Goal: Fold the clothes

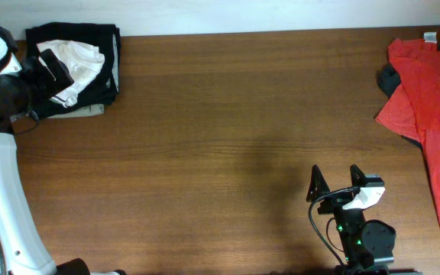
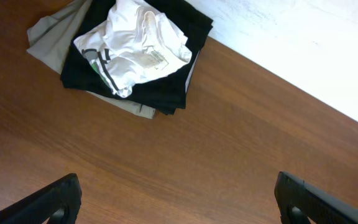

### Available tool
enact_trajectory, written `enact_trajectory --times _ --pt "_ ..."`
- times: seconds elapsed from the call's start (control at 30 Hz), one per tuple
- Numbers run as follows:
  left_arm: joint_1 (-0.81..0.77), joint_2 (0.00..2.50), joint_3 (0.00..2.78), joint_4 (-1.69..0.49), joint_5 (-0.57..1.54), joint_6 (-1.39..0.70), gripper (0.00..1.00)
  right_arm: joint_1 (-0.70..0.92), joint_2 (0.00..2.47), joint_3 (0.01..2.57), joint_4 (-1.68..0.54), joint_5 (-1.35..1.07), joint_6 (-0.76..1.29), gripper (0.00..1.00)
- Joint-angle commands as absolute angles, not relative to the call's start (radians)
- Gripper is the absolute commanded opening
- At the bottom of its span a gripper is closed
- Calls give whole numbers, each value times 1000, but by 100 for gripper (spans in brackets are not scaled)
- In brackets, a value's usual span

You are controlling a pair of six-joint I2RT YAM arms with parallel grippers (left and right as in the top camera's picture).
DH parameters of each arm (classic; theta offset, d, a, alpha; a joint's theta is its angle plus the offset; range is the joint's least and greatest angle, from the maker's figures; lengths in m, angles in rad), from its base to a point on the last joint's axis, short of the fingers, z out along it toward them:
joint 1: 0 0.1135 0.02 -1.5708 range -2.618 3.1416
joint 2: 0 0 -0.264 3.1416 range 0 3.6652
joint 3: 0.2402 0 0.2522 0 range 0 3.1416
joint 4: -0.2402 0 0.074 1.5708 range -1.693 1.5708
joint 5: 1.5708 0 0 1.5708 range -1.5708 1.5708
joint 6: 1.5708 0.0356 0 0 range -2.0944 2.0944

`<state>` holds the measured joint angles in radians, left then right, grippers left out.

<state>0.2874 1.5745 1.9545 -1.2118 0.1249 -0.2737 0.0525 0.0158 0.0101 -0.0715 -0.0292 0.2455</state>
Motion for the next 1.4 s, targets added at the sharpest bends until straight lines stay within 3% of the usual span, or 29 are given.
enact_trajectory --times 0.0,0.83,1.07,1.37 --pt "289 1563 1956 -1210 135 -269 99 60 10 6 -78 -17 240 99" --pt "250 1492 1895 -1210 135 -269 99 60 10 6 -78 -17 240 99" --pt "173 1191 1526 -1177 131 -269 99 60 10 6 -78 -17 240 99" --pt "173 723 895 -822 90 -109 99 60 10 6 -78 -17 240 99"
